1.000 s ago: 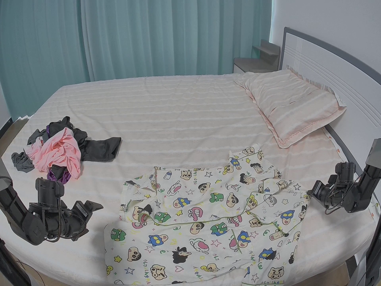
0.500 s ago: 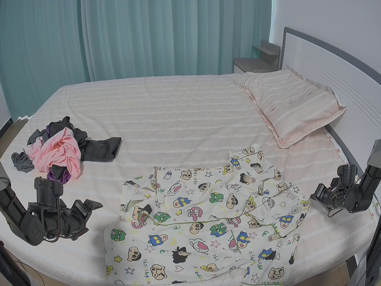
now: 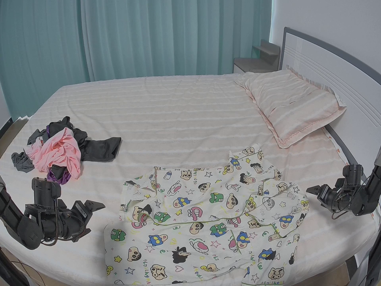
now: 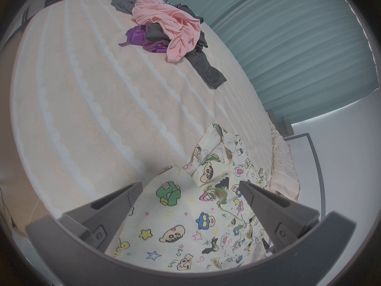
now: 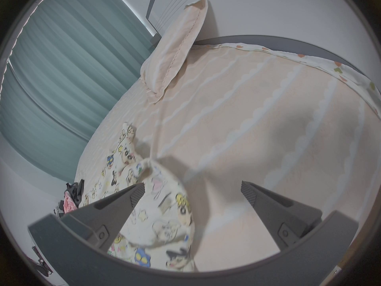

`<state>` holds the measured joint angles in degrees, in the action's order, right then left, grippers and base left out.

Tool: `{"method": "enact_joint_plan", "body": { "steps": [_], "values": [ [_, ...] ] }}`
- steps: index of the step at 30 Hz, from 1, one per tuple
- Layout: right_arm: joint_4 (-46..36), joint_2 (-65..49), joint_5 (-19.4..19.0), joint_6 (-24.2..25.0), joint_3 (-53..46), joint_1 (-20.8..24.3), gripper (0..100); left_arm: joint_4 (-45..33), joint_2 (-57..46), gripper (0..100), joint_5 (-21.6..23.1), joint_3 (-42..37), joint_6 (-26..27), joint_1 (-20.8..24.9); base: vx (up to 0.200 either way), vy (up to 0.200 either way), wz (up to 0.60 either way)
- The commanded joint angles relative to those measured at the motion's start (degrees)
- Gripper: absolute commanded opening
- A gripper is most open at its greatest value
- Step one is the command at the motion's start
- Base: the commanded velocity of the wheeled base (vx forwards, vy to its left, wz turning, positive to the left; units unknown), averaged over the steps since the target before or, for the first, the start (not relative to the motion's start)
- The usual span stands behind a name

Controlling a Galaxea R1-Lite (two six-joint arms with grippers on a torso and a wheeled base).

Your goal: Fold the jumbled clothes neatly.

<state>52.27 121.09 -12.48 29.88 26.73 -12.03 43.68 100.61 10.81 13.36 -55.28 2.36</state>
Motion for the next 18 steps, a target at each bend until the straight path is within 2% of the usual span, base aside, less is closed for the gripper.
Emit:
{"method": "enact_joint_plan", "body": {
  "steps": [1,2,5,12,18],
  "values": [
    [0.5,-8.3,1.2,0.3,-7.7,3.9,100,0.0,-1.5,100,0.5,-1.9,-2.3,3.9,0.000,0.000,0.00],
    [0.5,-8.5,1.9,0.2,-9.2,4.9,100,0.0,-1.5,100,0.5,-2.4,-3.2,4.8,0.000,0.000,0.00],
    [1.3,-8.4,3.6,0.2,-12.8,7.3,100,0.0,-1.6,100,0.5,-4.1,-4.1,7.1,-0.200,0.000,0.00],
    [8.6,-7.2,3.7,-0.4,-21.0,10.3,100,-0.2,-2.5,100,0.4,-6.3,-4.1,8.2,-0.200,0.000,0.00],
    [15.8,-5.2,3.9,-0.2,-26.7,13.1,100,-0.4,-2.4,100,0.3,-7.6,-4.0,11.3,-0.200,0.000,0.00]
  ]
}}
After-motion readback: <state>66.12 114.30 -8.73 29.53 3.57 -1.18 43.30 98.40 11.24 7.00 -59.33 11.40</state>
